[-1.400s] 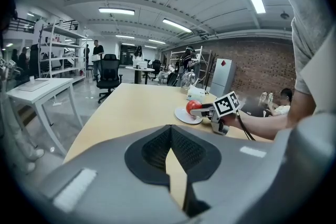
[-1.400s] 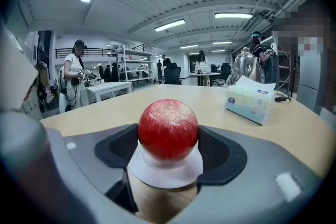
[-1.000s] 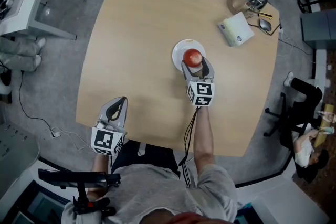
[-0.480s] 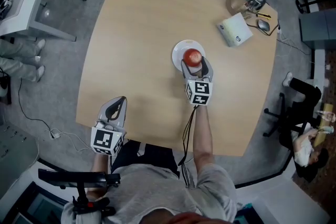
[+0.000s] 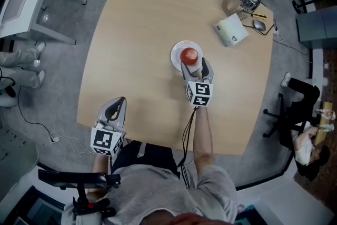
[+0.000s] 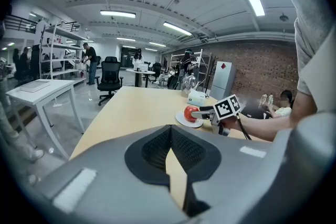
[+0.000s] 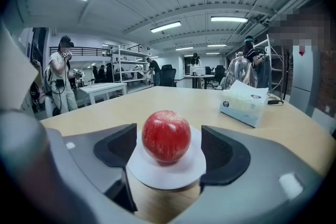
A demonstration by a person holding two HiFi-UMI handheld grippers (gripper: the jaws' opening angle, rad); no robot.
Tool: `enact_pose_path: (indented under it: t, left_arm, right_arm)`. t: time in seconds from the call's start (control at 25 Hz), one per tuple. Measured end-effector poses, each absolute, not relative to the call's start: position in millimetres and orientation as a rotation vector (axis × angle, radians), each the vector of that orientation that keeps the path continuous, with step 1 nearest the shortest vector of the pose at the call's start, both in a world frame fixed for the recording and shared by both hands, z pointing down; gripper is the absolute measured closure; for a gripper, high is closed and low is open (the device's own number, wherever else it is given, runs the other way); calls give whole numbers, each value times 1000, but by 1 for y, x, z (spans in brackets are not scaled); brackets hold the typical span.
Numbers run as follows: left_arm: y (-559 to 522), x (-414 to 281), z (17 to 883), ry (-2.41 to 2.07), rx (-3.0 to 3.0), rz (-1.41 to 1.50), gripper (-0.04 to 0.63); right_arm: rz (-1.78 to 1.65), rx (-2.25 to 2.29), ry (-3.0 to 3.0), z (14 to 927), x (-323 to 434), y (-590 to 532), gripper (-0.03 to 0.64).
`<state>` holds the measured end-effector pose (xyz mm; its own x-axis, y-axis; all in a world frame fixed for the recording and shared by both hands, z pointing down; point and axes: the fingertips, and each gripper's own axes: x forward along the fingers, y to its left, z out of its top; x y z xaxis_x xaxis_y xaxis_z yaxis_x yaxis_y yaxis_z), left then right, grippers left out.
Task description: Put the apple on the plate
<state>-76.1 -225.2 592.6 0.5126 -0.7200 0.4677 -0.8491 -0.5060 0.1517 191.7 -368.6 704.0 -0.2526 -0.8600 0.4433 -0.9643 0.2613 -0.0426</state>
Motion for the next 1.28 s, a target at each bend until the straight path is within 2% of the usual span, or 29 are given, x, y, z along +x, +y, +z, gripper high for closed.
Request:
enact_pose_path:
  t: [0.28, 0.6, 0.96, 1.28]
  left_arm:
    - [-209, -77, 568, -1308, 2442, 470, 575]
    - [-197, -75, 542, -1310, 2495, 440, 575]
    - [-180, -77, 518, -1326, 2549, 407, 575]
    - [-168, -82, 497, -1357, 2595, 369, 575]
  right_arm:
    - [384, 1677, -2221, 671, 188, -343, 238]
    - [324, 1698, -2256, 633, 182, -317, 275]
    - [305, 1729, -2287, 592, 187, -275, 379]
    - [279, 1798, -2300, 556, 197, -234, 417]
